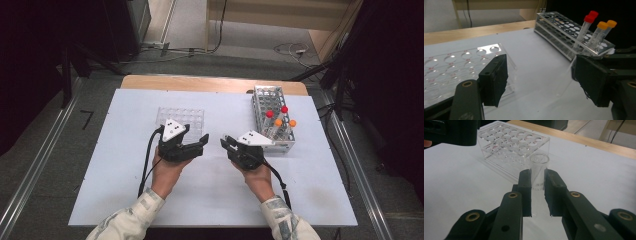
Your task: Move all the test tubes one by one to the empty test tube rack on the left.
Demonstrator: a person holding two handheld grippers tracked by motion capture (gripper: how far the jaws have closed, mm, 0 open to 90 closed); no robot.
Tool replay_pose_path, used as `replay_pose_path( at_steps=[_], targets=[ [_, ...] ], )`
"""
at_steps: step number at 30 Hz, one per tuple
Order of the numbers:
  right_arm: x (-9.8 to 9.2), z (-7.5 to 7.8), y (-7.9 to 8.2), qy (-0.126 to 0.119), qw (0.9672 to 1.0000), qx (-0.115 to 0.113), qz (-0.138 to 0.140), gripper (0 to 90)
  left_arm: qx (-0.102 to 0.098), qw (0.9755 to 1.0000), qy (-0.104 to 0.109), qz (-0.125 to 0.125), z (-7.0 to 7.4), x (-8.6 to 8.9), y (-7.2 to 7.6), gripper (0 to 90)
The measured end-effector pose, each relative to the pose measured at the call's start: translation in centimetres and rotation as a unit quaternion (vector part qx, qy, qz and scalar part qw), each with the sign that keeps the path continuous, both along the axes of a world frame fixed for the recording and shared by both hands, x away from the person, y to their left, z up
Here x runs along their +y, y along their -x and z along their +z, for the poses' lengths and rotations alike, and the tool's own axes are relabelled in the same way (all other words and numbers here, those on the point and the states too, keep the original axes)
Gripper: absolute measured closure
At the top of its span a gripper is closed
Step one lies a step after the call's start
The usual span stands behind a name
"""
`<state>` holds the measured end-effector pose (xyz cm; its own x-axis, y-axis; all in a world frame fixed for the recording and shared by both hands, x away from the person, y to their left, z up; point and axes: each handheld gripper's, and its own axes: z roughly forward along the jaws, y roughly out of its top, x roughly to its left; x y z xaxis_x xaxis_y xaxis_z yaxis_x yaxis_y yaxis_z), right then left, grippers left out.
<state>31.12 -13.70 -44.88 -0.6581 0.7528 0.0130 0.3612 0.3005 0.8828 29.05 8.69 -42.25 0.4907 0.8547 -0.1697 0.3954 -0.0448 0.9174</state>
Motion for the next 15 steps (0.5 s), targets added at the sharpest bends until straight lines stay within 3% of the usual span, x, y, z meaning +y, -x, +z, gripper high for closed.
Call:
replay_pose_path(
  at_steps=[5, 8, 9, 15],
  targets=[
    [0.8, -0.2, -0.6, -0.01, 0.9999, 0.004, 0.0, 73.3, 0.007, 0.9992, 0.026, -0.031, 0.6, -0.7, -0.7, 39.6],
    [1.1, -0.3, -0.7, -0.009, 0.9999, 0.005, -0.001, 73.3, 0.007, 0.999, 0.026, -0.035, 0.7, -0.7, -0.9, 41.2],
    [1.4, -0.4, -0.7, -0.007, 1.0, 0.005, 0.001, 73.3, 0.003, 0.999, 0.024, -0.038, 0.7, -0.7, -1.1, 45.5],
    [2.0, -0.4, -0.5, -0.003, 1.0, 0.0, 0.009, 73.3, 0.003, 0.9991, 0.002, -0.043, 0.4, -1.1, -1.3, 53.7]
  ],
)
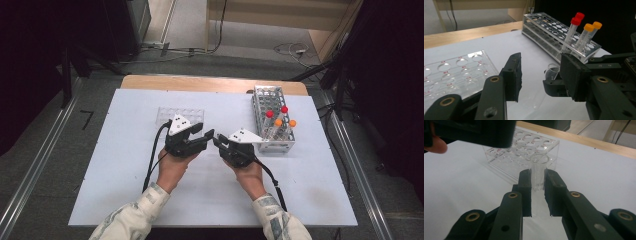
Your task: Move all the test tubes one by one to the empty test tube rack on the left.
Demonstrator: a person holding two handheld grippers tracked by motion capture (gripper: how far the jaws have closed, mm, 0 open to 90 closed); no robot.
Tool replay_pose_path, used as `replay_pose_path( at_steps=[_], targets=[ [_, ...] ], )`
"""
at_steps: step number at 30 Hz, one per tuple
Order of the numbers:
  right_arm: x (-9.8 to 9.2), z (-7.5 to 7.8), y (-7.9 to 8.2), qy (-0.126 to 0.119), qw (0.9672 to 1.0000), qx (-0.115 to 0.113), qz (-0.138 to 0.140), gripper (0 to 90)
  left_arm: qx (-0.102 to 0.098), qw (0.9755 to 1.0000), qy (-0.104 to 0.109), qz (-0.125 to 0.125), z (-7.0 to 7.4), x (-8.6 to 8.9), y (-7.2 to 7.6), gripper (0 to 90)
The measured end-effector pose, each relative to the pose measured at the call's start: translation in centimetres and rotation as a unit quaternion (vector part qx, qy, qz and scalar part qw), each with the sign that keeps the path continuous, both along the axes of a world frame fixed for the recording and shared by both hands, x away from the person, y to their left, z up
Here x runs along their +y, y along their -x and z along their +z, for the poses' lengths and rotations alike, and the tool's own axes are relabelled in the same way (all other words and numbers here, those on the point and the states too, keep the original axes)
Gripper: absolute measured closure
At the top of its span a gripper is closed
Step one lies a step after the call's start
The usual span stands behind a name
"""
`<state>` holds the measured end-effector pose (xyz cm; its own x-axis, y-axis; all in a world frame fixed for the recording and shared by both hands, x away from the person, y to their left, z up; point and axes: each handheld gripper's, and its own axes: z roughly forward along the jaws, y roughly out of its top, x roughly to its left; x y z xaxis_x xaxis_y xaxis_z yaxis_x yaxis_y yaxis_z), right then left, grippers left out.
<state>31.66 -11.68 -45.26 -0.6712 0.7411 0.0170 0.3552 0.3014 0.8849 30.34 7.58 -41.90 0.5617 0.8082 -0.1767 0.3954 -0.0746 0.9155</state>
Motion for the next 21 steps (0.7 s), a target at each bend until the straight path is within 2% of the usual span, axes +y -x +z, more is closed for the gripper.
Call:
replay_pose_path(
  at_steps=[7, 12, 21],
  targets=[
    [0.8, 0.1, 0.3, 0.002, 1.0, -0.003, 0.009, 73.3, 0.008, 0.9999, 0.002, -0.014, -0.1, -0.5, -0.1, 59.6],
    [1.4, 0.2, 0.5, 0.002, 0.9998, -0.008, 0.015, 73.3, 0.015, 0.9998, -0.004, -0.012, -0.2, -0.6, -0.3, 65.8],
    [1.8, 0.3, 0.6, 0.003, 0.9997, -0.018, 0.016, 73.3, 0.027, 0.9995, -0.009, -0.01, -0.3, -0.6, -0.3, 69.4]
  ],
)
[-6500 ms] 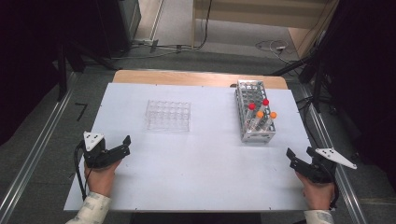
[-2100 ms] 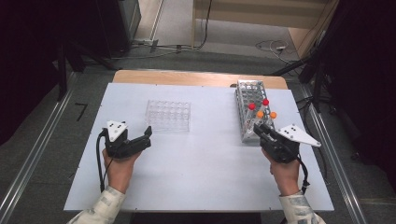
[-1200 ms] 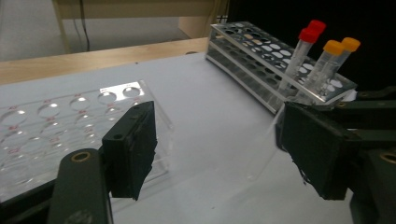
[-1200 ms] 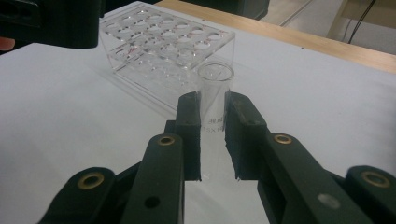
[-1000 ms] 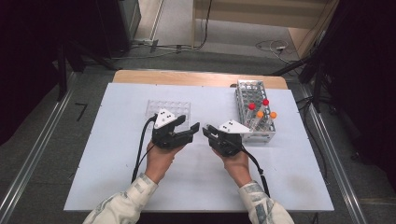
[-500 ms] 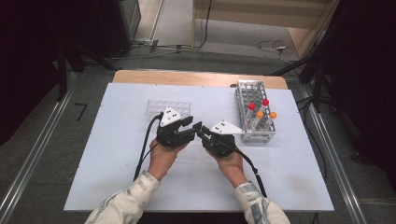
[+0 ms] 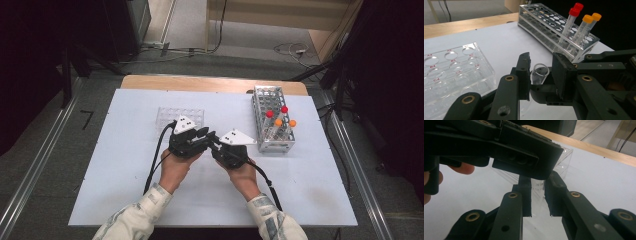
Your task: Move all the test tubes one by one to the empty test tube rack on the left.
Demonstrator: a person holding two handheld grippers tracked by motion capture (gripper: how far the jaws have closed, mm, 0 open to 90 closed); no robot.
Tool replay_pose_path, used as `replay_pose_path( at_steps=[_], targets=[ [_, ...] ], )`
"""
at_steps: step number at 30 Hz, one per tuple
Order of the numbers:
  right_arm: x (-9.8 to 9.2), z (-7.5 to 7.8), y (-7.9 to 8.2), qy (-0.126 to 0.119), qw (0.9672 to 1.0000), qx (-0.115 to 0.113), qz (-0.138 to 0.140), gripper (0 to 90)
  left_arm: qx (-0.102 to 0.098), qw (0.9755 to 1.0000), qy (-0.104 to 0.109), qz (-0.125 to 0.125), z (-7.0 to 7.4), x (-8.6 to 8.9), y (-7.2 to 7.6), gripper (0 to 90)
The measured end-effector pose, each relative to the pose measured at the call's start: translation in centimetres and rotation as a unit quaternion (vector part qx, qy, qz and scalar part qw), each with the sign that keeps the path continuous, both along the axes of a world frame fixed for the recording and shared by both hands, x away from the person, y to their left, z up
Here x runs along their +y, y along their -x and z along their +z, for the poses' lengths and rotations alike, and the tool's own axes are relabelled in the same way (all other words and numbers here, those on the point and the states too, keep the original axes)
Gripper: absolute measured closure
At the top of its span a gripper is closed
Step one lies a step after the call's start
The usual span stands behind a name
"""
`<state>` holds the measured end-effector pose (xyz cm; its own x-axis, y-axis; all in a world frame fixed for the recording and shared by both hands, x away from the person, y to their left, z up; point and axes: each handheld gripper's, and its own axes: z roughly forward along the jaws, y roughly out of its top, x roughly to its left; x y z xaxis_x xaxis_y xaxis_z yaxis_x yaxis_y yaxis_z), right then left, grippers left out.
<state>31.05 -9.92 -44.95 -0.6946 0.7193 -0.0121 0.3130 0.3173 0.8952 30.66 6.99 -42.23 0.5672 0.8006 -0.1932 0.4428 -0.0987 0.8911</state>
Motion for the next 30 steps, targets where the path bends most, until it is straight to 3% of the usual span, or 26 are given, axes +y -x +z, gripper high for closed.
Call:
replay_pose_path(
  at_steps=[14, 18, 22, 30],
  targets=[
    [-0.1, 0.1, 0.1, 0.003, 1.0, 0.0, 0.002, 71.7, 0.003, 1.0, -0.007, 0.001, -0.1, 0.1, -0.1, 76.6],
    [-0.4, 0.0, 0.0, 0.017, 0.9996, 0.011, 0.021, 50.1, -0.003, 1.0, -0.003, 0.009, 0.3, 0.6, -0.3, 76.8],
    [-1.1, 0.4, 0.0, 0.016, 0.9994, 0.02, 0.024, 43.1, 0.002, 0.9997, 0.019, 0.016, 0.7, 1.1, -0.9, 76.8],
    [-2.4, 0.8, 0.4, 0.019, 0.9991, 0.026, 0.029, 36.5, -0.012, 0.9992, 0.027, 0.027, 2.4, 1.6, -1.7, 76.8]
  ],
)
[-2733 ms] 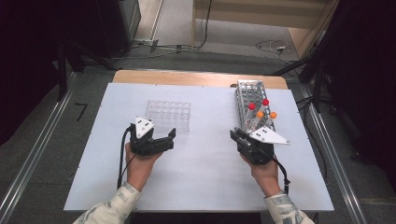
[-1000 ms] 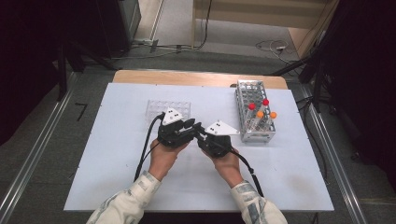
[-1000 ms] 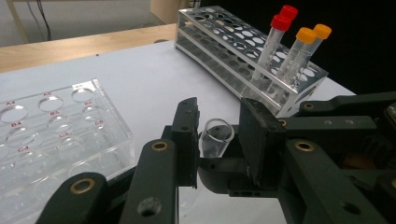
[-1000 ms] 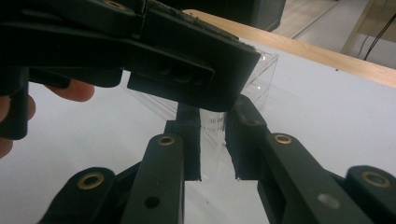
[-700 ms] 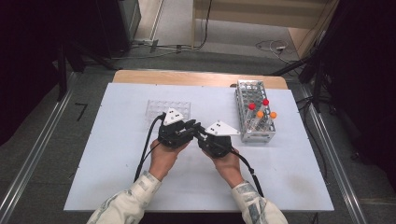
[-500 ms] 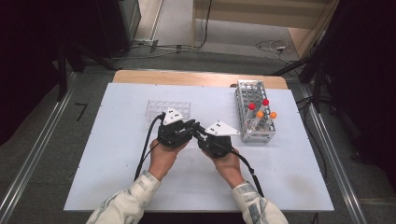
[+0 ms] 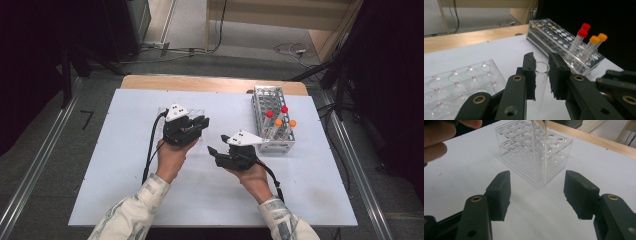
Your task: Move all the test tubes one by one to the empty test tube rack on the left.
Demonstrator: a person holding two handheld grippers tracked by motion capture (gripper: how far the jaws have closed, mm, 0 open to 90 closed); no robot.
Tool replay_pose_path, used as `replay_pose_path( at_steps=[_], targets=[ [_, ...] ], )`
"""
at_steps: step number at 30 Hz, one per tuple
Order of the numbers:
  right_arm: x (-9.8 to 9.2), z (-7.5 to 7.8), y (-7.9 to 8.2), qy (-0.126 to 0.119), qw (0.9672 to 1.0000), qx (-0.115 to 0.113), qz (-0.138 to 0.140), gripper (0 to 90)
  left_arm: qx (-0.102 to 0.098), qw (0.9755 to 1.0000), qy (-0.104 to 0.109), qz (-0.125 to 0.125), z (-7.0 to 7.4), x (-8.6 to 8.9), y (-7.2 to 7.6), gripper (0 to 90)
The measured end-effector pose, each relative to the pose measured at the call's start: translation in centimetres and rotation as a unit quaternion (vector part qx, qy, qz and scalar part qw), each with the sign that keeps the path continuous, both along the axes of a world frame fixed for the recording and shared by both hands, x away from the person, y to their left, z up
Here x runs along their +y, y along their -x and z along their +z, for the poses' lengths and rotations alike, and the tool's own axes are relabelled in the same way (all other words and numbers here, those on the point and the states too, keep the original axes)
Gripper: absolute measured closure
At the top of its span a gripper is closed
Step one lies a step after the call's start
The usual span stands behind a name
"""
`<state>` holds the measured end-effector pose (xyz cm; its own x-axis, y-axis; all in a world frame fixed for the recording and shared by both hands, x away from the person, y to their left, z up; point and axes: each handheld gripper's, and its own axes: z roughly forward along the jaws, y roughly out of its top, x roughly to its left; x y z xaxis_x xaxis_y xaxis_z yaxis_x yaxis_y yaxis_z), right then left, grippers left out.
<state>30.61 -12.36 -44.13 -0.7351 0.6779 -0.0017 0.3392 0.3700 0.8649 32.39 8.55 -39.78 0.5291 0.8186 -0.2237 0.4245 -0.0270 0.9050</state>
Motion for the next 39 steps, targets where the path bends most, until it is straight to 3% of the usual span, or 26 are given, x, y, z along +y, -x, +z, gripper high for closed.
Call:
replay_pose_path(
  at_steps=[10, 15, 27, 32, 36, 39],
  targets=[
    [-1.9, -0.2, 0.3, -0.004, 0.9999, 0.004, -0.016, 36.2, -0.011, 0.9995, 0.007, 0.03, 2.5, 1.2, -2.0, 76.9],
    [-2.7, -0.3, 0.4, -0.007, 0.9998, 0.008, -0.019, 37.5, -0.012, 0.9991, 0.003, 0.04, 2.9, 1.6, -2.5, 76.9],
    [-5.0, -0.3, 0.8, -0.018, 0.9989, 0.015, -0.04, 32.1, -0.014, 0.9961, -0.033, 0.08, 2.1, 1.6, -3.3, 76.8],
    [-5.4, -0.3, 0.9, -0.018, 0.9988, 0.017, -0.043, 29.4, -0.005, 0.9956, -0.042, 0.084, 1.7, 1.4, -3.6, 76.9],
    [-5.7, -0.3, 1.0, -0.017, 0.9986, 0.017, -0.048, 27.1, -0.008, 0.9947, -0.055, 0.086, 1.4, 1.0, -3.6, 76.8],
    [-5.8, -0.4, 0.9, -0.015, 0.9984, 0.021, -0.051, 26.0, -0.01, 0.9942, -0.053, 0.093, 0.9, 0.9, -3.5, 76.8]
  ],
)
